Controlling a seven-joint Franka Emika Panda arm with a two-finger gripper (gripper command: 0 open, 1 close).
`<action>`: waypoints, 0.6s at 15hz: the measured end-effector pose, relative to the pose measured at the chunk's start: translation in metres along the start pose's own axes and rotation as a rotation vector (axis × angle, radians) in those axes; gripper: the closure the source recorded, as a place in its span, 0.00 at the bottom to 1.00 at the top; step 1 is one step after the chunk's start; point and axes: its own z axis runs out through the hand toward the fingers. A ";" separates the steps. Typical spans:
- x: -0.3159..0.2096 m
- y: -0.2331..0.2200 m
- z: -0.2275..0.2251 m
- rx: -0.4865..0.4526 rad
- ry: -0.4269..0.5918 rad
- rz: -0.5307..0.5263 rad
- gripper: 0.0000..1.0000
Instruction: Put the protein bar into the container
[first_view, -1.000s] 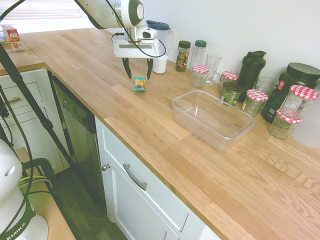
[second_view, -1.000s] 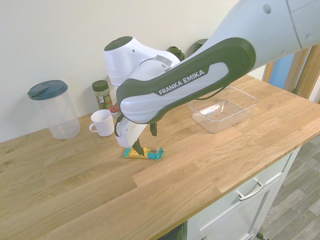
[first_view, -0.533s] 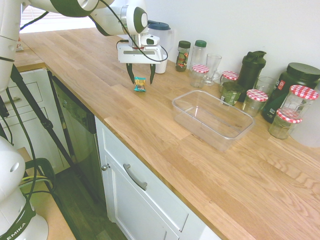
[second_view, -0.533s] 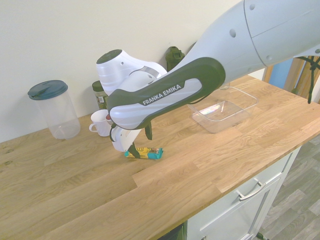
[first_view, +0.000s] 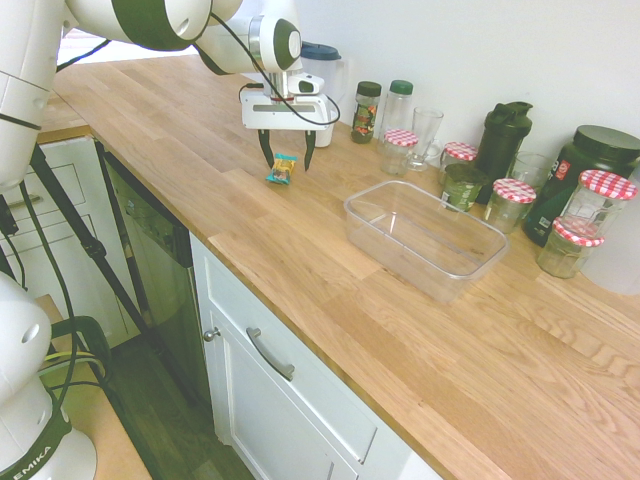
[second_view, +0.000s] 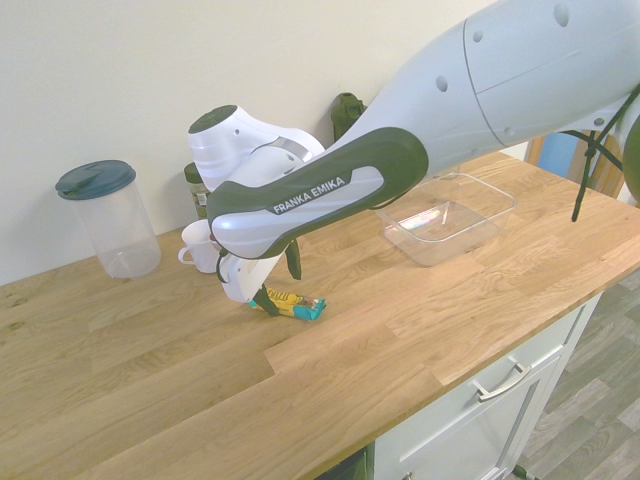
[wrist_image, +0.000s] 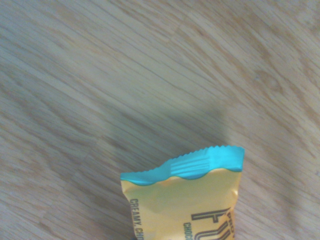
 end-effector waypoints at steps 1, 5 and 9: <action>0.001 -0.001 0.000 -0.002 -0.002 -0.001 1.00; 0.001 0.000 0.000 0.006 -0.012 -0.006 1.00; 0.002 0.002 0.003 0.040 -0.054 -0.009 1.00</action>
